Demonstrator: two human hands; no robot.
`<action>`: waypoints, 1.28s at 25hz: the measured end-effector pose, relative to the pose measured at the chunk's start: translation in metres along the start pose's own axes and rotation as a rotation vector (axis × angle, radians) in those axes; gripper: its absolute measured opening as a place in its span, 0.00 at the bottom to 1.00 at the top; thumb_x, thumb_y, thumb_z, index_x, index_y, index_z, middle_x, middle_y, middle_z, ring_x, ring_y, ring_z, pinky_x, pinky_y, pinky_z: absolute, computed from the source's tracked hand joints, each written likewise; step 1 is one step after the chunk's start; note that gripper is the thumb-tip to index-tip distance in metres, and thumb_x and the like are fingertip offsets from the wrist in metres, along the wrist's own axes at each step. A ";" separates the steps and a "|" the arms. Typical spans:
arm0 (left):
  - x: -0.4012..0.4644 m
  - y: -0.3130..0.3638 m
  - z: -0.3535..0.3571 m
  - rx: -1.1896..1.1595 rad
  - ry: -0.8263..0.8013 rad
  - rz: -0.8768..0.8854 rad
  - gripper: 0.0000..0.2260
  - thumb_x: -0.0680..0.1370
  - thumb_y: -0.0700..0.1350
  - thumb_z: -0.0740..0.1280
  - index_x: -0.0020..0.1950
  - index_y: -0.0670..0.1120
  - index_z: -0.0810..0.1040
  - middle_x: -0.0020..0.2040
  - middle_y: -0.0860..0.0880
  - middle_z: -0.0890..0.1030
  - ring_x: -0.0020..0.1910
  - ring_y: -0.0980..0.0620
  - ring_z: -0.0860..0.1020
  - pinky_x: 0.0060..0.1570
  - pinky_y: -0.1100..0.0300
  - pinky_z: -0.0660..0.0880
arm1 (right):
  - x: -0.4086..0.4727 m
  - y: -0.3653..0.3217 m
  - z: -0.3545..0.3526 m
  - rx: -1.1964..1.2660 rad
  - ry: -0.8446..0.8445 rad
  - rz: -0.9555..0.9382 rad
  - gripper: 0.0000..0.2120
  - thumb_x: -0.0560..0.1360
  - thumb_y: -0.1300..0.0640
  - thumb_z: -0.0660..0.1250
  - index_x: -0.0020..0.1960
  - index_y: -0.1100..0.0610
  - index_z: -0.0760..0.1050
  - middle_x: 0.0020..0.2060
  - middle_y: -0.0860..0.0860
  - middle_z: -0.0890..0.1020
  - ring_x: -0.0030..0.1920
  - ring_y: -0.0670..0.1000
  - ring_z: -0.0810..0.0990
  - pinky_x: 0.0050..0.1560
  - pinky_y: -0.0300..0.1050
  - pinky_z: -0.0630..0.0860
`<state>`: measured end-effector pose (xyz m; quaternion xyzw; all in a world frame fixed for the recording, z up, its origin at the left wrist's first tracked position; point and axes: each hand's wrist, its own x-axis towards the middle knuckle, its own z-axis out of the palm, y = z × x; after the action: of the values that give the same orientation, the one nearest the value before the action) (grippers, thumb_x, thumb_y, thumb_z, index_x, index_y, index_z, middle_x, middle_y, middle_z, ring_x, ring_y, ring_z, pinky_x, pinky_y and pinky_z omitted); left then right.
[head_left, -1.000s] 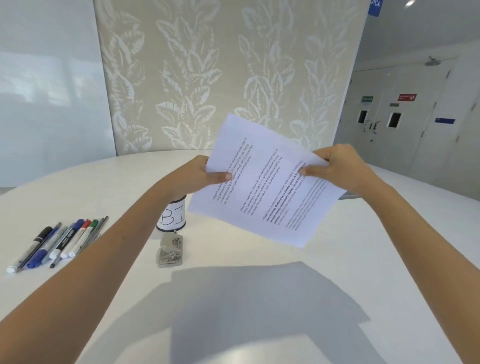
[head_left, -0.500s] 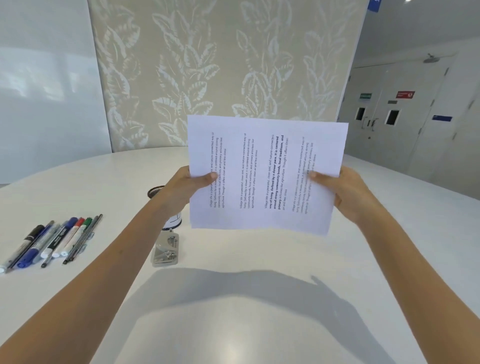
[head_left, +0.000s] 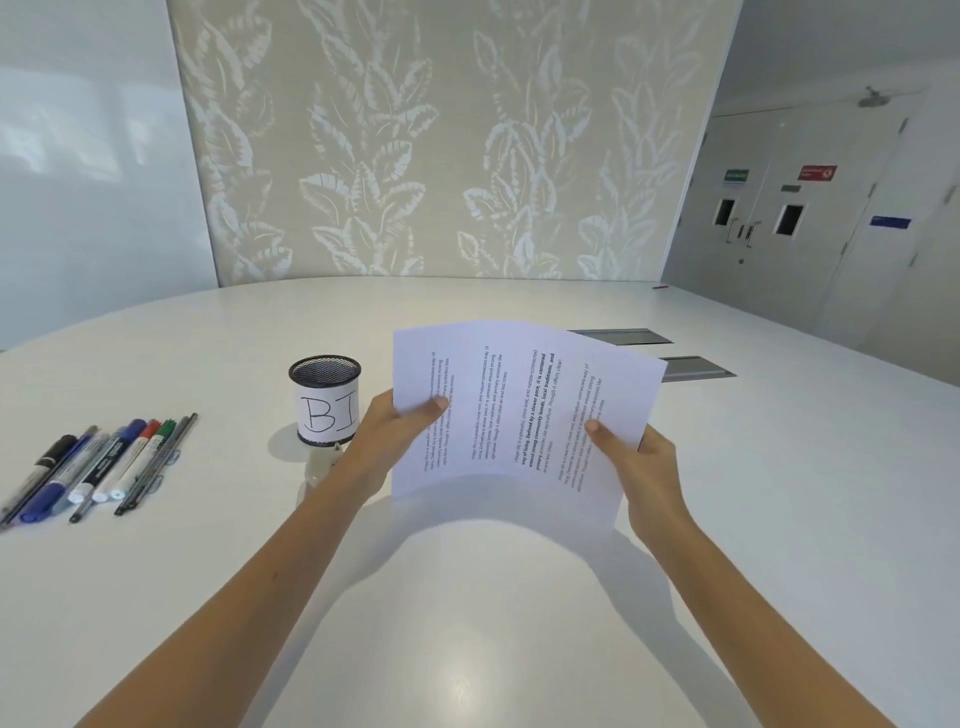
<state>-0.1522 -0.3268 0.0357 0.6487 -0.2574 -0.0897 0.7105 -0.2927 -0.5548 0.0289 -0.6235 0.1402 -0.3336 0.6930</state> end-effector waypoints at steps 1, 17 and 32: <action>0.000 -0.001 0.000 -0.009 0.001 -0.006 0.12 0.76 0.47 0.69 0.59 0.49 0.80 0.54 0.52 0.85 0.54 0.55 0.82 0.56 0.55 0.76 | 0.000 0.002 0.001 -0.002 0.007 0.007 0.02 0.72 0.57 0.73 0.45 0.53 0.83 0.42 0.48 0.87 0.43 0.50 0.86 0.35 0.38 0.80; 0.012 0.001 -0.004 -0.021 0.180 -0.002 0.19 0.74 0.40 0.71 0.64 0.46 0.74 0.58 0.46 0.82 0.60 0.46 0.79 0.64 0.45 0.73 | 0.023 -0.006 -0.007 -0.156 0.017 -0.060 0.06 0.72 0.61 0.72 0.48 0.54 0.81 0.49 0.56 0.85 0.45 0.50 0.83 0.50 0.45 0.79; 0.035 0.105 -0.015 0.356 -0.294 0.194 0.11 0.74 0.53 0.70 0.52 0.50 0.83 0.50 0.48 0.86 0.49 0.46 0.85 0.52 0.49 0.80 | 0.057 -0.181 0.017 -1.051 -0.232 -0.615 0.03 0.71 0.54 0.74 0.39 0.51 0.83 0.31 0.51 0.81 0.28 0.40 0.72 0.30 0.29 0.65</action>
<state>-0.1364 -0.3148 0.1459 0.7160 -0.4306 -0.0679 0.5452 -0.2924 -0.5782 0.2182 -0.9254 0.0234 -0.3347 0.1762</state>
